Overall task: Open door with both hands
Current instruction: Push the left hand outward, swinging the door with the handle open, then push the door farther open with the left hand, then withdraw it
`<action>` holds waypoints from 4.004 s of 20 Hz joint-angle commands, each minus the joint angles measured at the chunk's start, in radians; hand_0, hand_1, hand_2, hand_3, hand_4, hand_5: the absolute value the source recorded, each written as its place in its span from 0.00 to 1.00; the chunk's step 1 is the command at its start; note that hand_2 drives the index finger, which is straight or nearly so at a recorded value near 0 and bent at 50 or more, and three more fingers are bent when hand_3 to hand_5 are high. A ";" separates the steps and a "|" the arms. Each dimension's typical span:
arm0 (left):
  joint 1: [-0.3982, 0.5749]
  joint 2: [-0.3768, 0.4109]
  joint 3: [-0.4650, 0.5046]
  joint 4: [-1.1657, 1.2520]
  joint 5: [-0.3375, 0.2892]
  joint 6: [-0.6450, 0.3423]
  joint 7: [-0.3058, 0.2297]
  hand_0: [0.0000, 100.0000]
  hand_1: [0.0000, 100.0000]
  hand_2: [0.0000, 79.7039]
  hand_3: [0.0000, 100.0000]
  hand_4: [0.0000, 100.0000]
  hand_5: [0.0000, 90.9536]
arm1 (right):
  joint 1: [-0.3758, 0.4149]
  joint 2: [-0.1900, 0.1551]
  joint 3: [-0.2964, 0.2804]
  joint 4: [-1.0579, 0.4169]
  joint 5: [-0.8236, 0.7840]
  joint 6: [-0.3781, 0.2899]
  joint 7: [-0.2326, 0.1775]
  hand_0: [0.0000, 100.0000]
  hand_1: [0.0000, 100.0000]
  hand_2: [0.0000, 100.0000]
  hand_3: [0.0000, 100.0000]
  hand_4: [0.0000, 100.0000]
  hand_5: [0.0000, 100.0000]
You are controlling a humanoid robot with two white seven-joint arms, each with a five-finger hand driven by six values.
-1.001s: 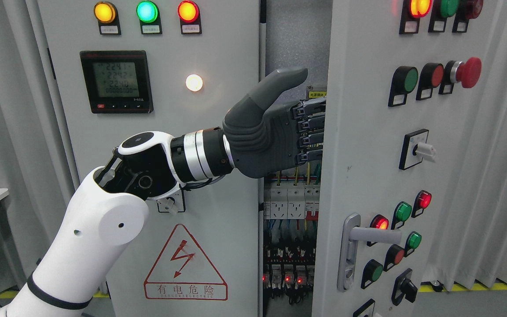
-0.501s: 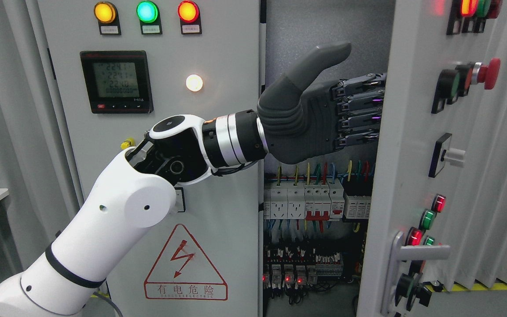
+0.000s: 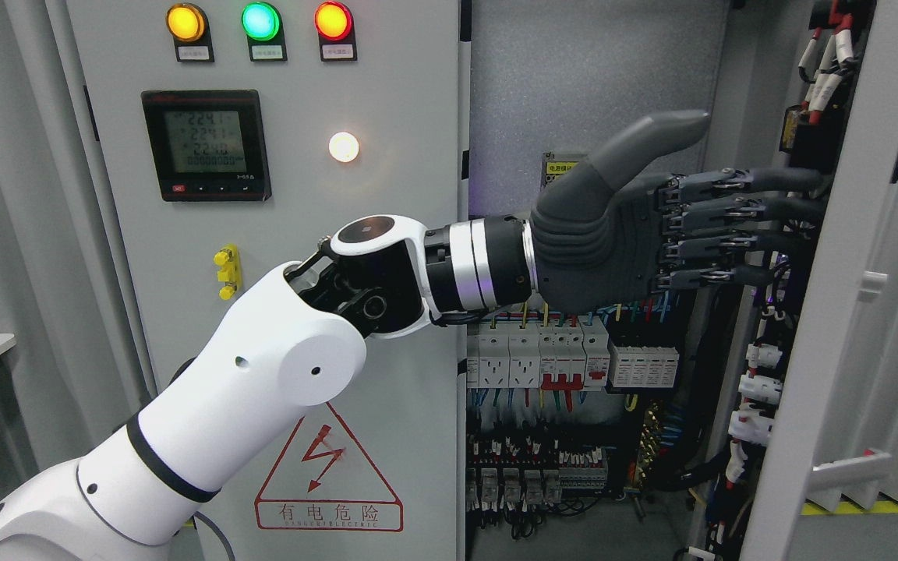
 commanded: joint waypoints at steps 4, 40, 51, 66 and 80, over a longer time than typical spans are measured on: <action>-0.048 -0.063 -0.087 0.037 0.008 -0.003 0.003 0.29 0.00 0.03 0.03 0.04 0.00 | 0.000 0.000 0.000 0.000 0.000 0.000 0.004 0.22 0.00 0.00 0.00 0.00 0.00; -0.087 -0.132 -0.084 0.015 0.114 -0.014 0.152 0.29 0.00 0.03 0.03 0.04 0.00 | 0.000 0.000 0.000 0.000 0.000 0.000 0.004 0.22 0.00 0.00 0.00 0.00 0.00; -0.081 -0.132 -0.084 -0.054 0.126 -0.011 0.158 0.29 0.00 0.03 0.03 0.04 0.00 | 0.000 0.000 0.000 0.000 0.000 0.000 0.004 0.22 0.00 0.00 0.00 0.00 0.00; -0.079 -0.132 -0.098 -0.048 0.117 -0.015 0.156 0.29 0.00 0.03 0.03 0.04 0.00 | 0.002 0.000 0.000 0.000 0.000 0.000 0.004 0.22 0.00 0.00 0.00 0.00 0.00; -0.047 -0.132 -0.070 -0.054 0.108 -0.009 0.155 0.29 0.00 0.03 0.03 0.04 0.00 | 0.020 -0.015 -0.001 0.000 0.000 0.000 0.002 0.22 0.00 0.00 0.00 0.00 0.00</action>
